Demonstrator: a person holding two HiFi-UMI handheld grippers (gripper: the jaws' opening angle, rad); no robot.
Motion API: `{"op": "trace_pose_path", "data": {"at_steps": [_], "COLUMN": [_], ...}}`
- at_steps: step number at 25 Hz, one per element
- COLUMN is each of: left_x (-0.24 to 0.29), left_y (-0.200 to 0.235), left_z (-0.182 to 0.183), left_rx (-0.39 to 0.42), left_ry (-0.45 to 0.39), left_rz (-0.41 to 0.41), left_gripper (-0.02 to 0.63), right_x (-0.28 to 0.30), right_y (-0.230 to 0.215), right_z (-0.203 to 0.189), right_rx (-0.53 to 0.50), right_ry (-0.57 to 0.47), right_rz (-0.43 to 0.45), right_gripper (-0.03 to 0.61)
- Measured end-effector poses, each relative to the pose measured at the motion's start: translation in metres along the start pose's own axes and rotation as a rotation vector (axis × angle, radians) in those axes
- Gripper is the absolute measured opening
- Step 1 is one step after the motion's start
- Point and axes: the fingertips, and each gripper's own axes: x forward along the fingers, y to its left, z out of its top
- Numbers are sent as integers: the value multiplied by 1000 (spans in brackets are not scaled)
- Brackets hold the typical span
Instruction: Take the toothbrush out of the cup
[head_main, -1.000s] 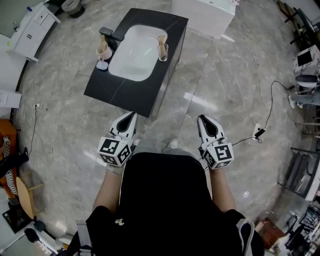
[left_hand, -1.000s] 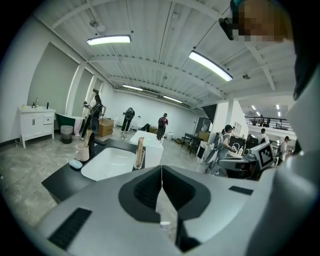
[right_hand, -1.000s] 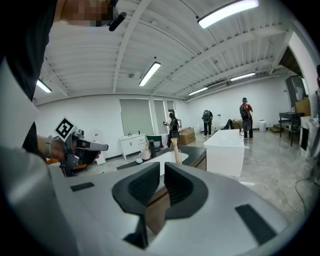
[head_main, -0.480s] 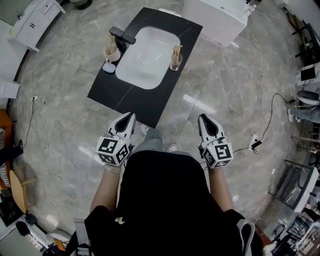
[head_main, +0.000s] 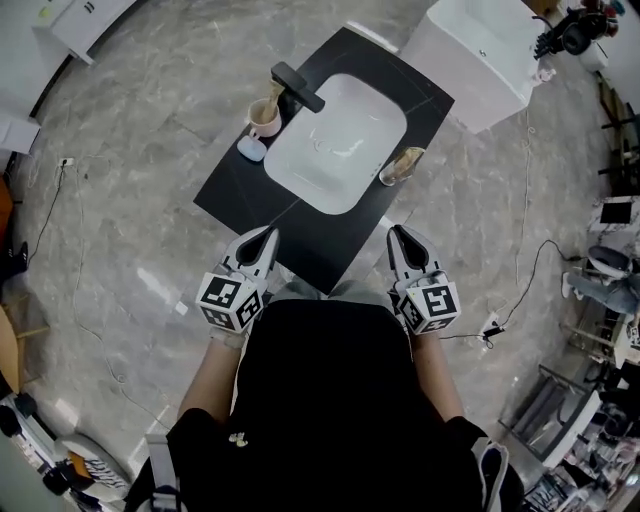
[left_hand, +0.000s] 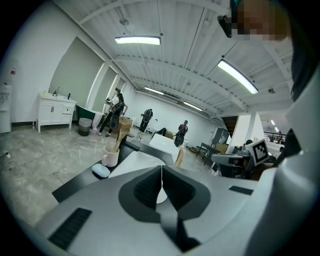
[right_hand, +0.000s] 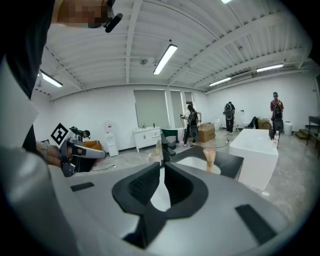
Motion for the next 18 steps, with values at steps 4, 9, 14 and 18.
{"op": "trace_pose_path", "data": {"at_steps": [4, 9, 14, 18], "left_x": [-11, -26, -41, -59], "left_y": [23, 38, 48, 51], "left_z": [3, 7, 5, 5], "left_rx": [-36, -85, -152, -205], "left_ry": [-23, -59, -105, -150], "left_rz": [73, 186, 335, 448], "left_gripper": [23, 23, 23, 24], "right_x": [47, 97, 149, 185], "right_y": [16, 36, 44, 50], "right_z": [26, 53, 66, 79], "right_rx": [0, -9, -34, -57], "right_ry": [-13, -21, -10, -24], "right_rz": [88, 217, 332, 377], "right_gripper": [48, 48, 48, 48]}}
